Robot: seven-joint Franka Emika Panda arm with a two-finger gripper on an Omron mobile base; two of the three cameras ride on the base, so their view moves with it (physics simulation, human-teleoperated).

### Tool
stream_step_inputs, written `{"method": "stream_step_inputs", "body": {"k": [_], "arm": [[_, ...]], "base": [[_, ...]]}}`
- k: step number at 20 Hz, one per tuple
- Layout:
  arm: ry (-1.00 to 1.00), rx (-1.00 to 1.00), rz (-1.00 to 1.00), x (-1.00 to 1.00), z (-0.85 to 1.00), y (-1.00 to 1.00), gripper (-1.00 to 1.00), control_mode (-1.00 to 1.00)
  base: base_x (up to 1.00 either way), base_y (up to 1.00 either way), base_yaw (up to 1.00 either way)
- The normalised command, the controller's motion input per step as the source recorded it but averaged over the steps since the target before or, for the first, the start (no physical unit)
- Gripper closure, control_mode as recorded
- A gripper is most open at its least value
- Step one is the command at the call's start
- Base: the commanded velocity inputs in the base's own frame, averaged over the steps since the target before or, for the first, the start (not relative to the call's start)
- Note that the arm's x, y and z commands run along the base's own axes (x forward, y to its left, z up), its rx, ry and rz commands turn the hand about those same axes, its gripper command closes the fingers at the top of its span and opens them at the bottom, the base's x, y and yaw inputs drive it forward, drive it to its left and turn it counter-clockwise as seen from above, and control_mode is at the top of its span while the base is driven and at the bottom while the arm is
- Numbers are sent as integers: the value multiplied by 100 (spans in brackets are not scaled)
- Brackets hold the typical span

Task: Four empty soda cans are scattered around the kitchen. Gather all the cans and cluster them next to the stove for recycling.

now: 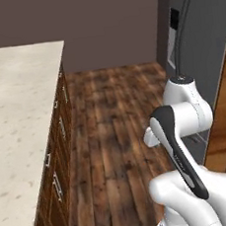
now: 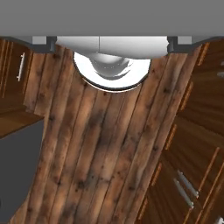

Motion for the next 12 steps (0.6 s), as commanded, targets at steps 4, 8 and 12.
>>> {"method": "stream_step_inputs", "body": {"k": [4,8,12], "arm": [[0,0,0,0,0,0,-100,100],[0,0,0,0,0,0,-100,100],[0,0,0,0,0,0,-100,100]], "base": [[85,-18,-22],[97,0,-22],[98,0,-18]]}}
